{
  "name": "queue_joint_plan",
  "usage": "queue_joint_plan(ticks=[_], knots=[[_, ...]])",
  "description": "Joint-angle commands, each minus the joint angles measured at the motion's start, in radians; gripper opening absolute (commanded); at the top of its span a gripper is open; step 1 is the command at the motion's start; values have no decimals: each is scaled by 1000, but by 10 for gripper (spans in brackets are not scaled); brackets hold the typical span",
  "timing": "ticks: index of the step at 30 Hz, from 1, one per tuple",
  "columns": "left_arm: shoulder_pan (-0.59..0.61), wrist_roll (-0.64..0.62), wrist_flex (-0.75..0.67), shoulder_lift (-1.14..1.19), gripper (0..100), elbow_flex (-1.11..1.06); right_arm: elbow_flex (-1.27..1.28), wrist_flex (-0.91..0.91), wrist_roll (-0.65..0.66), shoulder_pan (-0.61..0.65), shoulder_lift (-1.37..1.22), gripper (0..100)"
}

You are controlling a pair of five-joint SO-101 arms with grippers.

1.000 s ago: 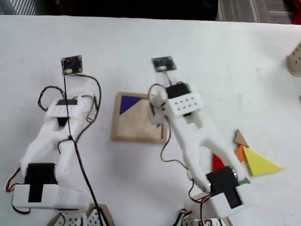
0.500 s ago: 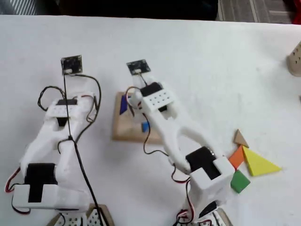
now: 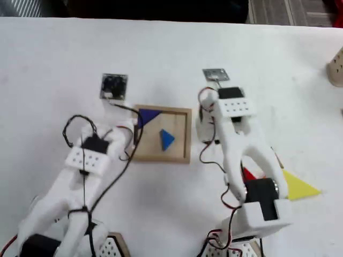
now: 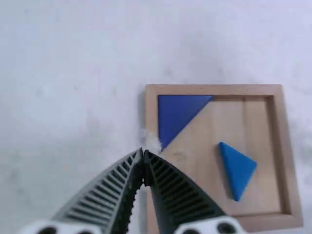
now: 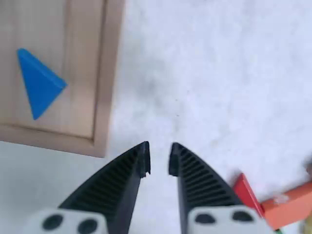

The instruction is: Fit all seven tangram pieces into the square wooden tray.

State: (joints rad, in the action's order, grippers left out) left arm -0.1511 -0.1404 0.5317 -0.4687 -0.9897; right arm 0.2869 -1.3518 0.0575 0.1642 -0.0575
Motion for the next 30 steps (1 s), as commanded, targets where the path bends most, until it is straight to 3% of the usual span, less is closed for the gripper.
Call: queue_joint_plan(ticks=[1, 7, 12, 30], knots=[[-120, -8, -38, -145, 22, -54, 107, 51, 81, -134, 96, 33], [-234, -269, -100, -33, 22, -32, 255, 160, 138, -377, 154, 19], [-266, -293, -109, 199, 22, 66, 334, 222, 192, -483, 168, 19], [-260, -293, 32, 619, 22, 431, 381, 282, 219, -499, 168, 19]])
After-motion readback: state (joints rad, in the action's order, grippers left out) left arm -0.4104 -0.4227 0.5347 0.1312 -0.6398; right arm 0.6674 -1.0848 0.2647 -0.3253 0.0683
